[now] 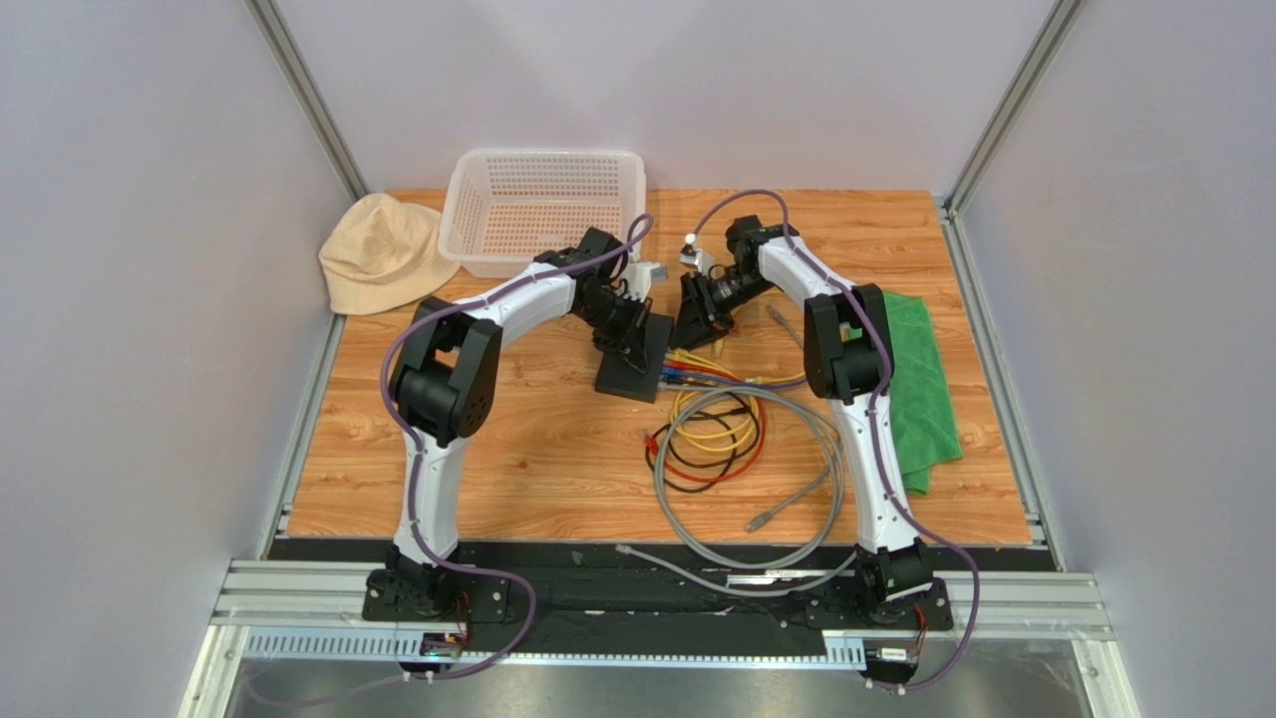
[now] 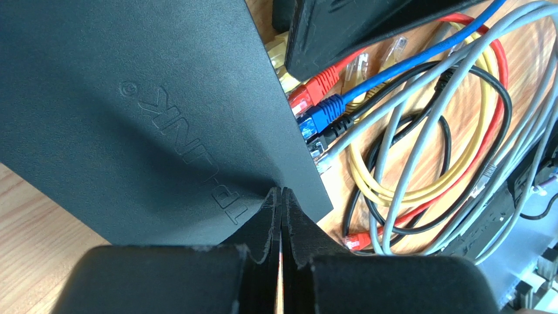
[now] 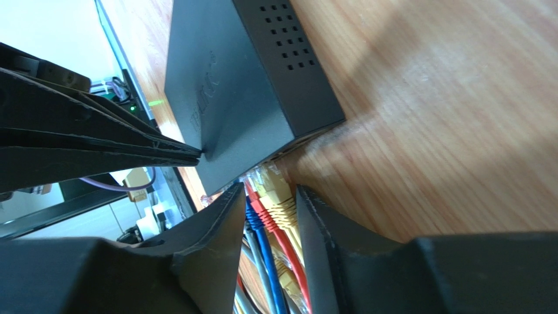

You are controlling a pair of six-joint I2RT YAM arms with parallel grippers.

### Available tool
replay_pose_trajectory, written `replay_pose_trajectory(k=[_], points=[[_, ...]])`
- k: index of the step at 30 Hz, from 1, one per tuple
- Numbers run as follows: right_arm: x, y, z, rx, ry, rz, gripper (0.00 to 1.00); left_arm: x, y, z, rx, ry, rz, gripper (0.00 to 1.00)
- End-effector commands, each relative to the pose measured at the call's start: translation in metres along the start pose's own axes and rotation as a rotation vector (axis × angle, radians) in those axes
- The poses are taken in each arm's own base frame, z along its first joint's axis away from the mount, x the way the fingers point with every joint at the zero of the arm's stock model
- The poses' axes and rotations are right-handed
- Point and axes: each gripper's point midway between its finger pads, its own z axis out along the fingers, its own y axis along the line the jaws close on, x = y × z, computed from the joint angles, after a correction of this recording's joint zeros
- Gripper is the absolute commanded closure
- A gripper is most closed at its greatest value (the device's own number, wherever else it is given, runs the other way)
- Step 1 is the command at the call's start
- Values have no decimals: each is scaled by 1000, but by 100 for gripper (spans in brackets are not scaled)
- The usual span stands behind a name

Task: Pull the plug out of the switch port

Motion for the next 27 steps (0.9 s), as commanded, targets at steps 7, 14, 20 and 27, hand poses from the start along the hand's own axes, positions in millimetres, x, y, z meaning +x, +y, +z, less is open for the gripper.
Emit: replay_pose_trajectory(k=[7,14,20,27], points=[[41,-36,43,93,141,80,59,9,15,1,-61,33,31,100],[42,-31,53,97,154,87,64,11,19,4,-66,40,28,100],[46,-30,57,115,176,83,56,10,20,5,-72,41,33,100],[52,-32,49,127,200,75,49,-9,-1,-32,-39,-49,82,82]])
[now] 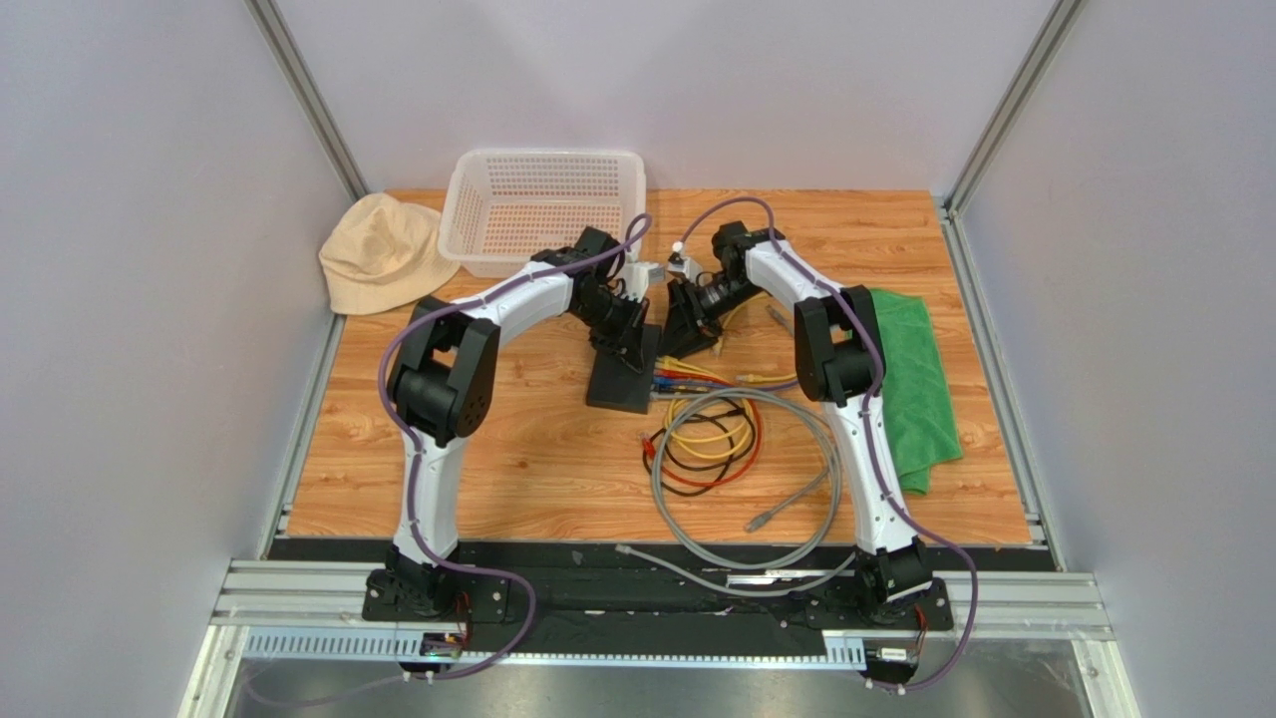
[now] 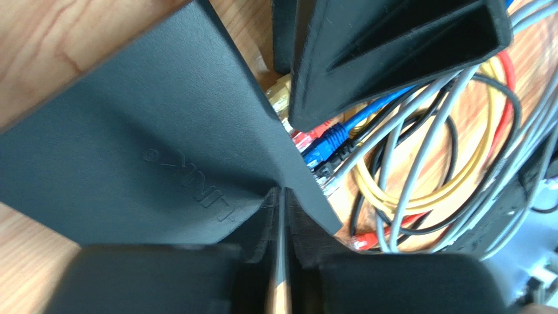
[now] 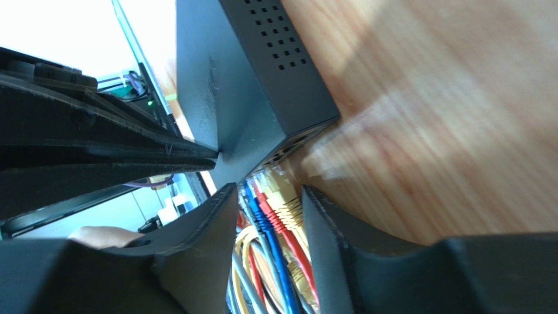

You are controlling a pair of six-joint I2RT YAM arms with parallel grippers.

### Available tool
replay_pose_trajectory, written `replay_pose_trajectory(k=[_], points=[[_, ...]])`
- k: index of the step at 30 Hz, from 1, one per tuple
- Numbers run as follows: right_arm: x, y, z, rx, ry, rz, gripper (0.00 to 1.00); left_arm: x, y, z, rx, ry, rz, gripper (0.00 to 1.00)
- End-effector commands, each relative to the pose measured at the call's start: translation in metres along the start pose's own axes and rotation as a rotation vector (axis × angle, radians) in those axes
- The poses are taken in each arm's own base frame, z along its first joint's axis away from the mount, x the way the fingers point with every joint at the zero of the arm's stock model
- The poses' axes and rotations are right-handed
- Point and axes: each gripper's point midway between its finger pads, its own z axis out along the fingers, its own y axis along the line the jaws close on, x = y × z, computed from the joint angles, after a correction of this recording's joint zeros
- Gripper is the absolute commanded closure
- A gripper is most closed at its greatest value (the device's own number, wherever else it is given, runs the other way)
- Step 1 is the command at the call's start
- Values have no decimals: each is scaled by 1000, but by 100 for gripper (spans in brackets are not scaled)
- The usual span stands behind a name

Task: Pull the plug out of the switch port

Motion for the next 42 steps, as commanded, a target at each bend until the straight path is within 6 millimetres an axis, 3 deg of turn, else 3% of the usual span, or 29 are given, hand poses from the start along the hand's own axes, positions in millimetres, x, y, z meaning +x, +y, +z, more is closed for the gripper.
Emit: replay_pose_trajectory(k=[1,7,11,16,20,23,25,34,42], points=[[40,-51,31,158,149,31,48,-16,-6,-39,-49,-81,72,71],[53,-41,32,91,185,56,49,-12,8,-58,-151,-102,61,61],[48,-35,34,41,167,39,49,1,28,-50,-229,-56,35,50],[37,-36,32,64,140,2,49,13,21,-36,-145,3,6,46],[40,-36,28,85,150,-35,50,22,28,-29,-167,32,-25,41],[48,-42,30,104,176,-29,52,27,31,-20,-148,55,-40,41],[56,-46,35,95,203,6,55,28,34,-13,-146,67,-50,47],[67,-29,56,22,261,25,54,39,41,8,-122,119,-94,59],[77,-21,69,200,344,-121,62,35,43,14,-107,119,-113,66]])
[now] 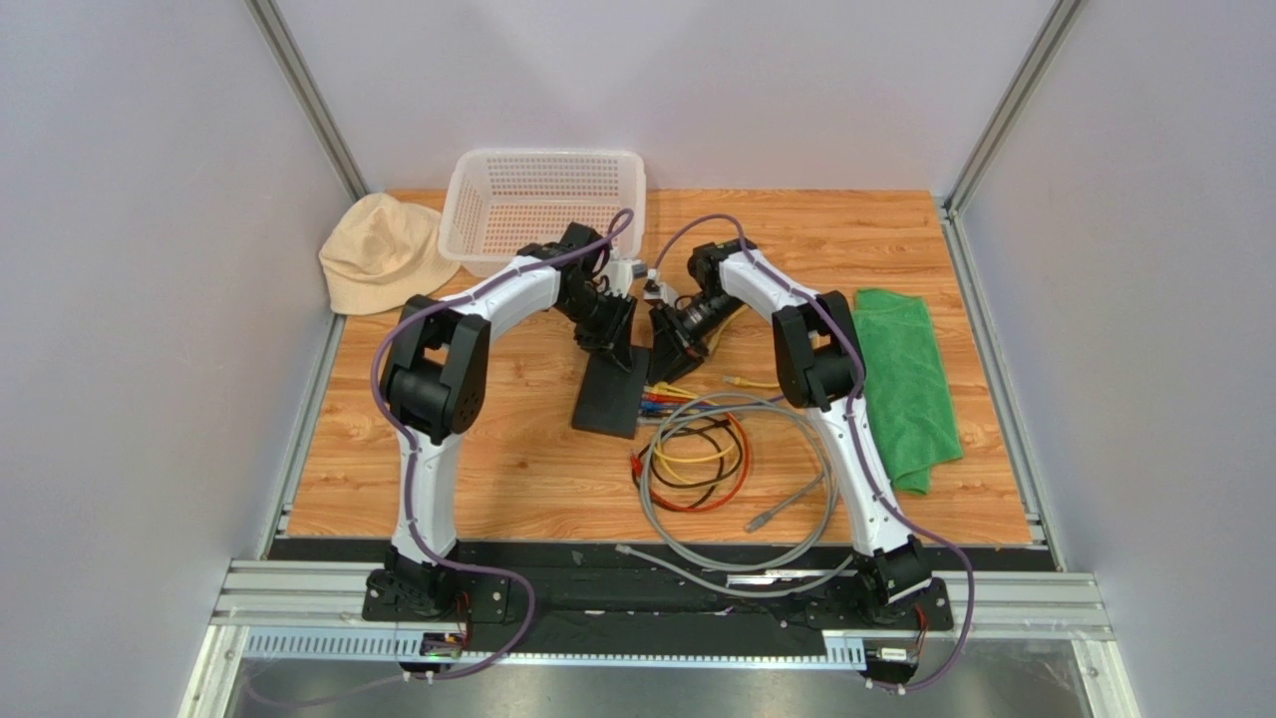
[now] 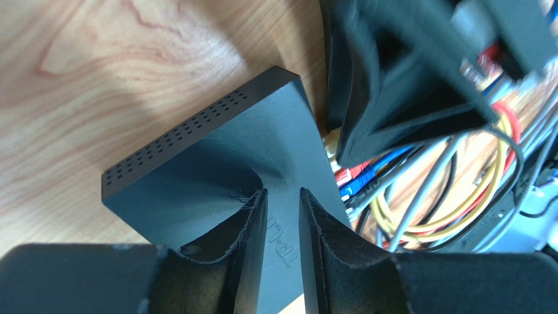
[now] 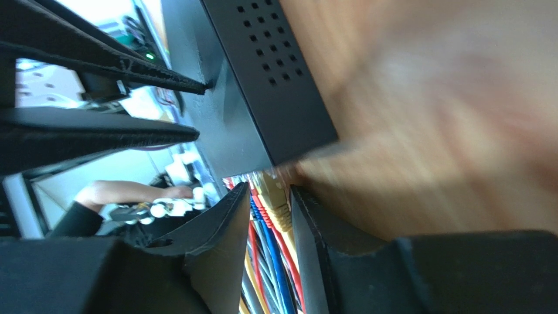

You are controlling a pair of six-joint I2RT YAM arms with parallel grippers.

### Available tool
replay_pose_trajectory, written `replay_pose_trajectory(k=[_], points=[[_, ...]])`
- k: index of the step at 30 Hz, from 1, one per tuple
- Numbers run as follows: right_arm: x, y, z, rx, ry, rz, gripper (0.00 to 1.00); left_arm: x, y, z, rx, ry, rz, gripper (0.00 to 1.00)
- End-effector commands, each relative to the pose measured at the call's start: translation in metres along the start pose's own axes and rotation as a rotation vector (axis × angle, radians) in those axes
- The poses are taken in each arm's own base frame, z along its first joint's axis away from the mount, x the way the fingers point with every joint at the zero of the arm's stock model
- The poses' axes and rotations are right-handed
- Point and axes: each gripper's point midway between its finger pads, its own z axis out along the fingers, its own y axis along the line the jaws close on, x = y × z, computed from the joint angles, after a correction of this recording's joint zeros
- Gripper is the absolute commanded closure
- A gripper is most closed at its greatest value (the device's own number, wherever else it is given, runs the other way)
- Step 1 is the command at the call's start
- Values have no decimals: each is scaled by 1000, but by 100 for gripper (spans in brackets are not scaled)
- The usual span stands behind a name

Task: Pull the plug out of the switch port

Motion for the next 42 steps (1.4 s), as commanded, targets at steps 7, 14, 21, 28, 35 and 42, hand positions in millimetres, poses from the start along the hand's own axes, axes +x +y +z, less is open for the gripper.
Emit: replay_pose_trajectory(k=[7,14,21,28,35,42], points=[[44,-44,50,385,238,-83,75,24,27,26,-61,85,-46,67],[65,-64,41,530,289,-34,98,24,29,24,-37,73,-71,68],[72,-68,14,429,252,32,98,18,17,19,35,40,-40,71],[50,-49,16,279,175,38,73,25,8,22,70,61,-25,70],[40,-49,35,234,141,103,69,32,-3,30,81,96,11,70],[40,-52,40,235,129,174,65,34,-2,30,73,103,12,70]])
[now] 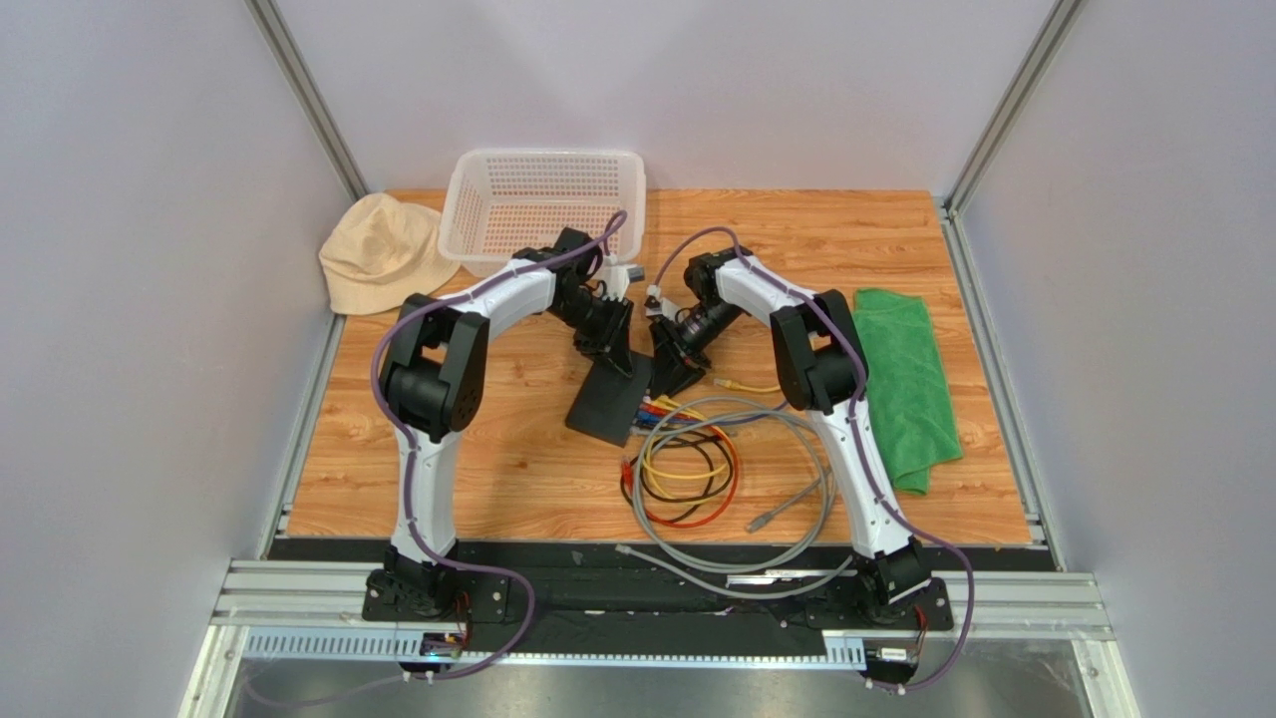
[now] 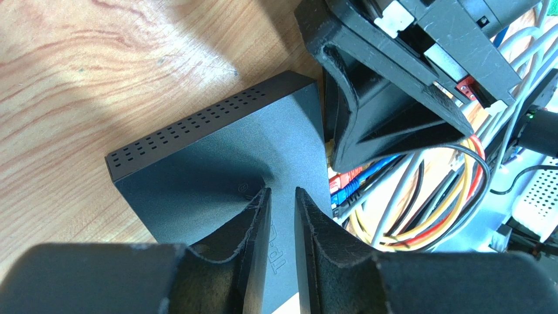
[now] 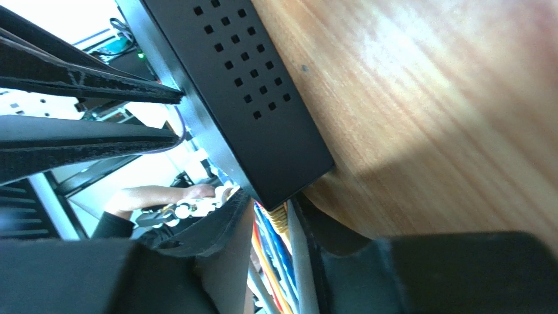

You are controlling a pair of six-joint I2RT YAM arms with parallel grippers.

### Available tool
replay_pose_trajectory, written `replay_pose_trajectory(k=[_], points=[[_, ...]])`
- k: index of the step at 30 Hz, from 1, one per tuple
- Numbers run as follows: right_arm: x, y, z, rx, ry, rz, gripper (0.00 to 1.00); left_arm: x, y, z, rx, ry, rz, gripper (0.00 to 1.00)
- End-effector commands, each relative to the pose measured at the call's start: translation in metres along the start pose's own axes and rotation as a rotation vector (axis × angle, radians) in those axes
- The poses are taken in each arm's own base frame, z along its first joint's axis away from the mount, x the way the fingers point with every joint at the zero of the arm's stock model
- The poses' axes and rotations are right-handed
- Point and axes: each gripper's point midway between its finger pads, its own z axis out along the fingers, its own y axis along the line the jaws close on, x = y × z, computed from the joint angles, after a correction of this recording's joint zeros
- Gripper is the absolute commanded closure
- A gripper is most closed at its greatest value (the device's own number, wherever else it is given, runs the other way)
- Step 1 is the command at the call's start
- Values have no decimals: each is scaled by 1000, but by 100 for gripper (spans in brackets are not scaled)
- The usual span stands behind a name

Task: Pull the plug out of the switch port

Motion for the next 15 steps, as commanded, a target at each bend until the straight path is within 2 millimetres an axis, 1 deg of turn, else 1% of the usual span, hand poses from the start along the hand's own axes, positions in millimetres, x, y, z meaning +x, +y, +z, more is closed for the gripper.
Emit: replay_pose_trajectory(k=[1,3,6,7,8,10,11,12,13,14,15], points=[[5,-53,33,140,54,59,64,23,10,28,-42,84,36,70],[5,-54,34,139,55,67,61,24,10,28,-41,88,40,70],[5,-48,36,93,60,73,59,24,9,29,-41,90,42,70],[4,-46,36,72,59,77,59,24,9,28,-42,90,42,70],[5,-47,36,81,59,83,60,25,9,29,-40,91,46,70],[5,-55,36,133,51,95,69,24,9,28,-42,89,43,70],[8,-57,38,141,59,102,73,24,9,28,-42,88,45,70],[9,-56,37,157,60,98,80,24,8,28,-44,87,50,70],[12,-61,38,205,70,99,83,24,7,27,-44,87,51,70],[15,-63,39,234,79,104,87,25,7,28,-45,90,53,70],[17,-69,37,289,85,107,91,24,7,28,-46,89,54,70]])
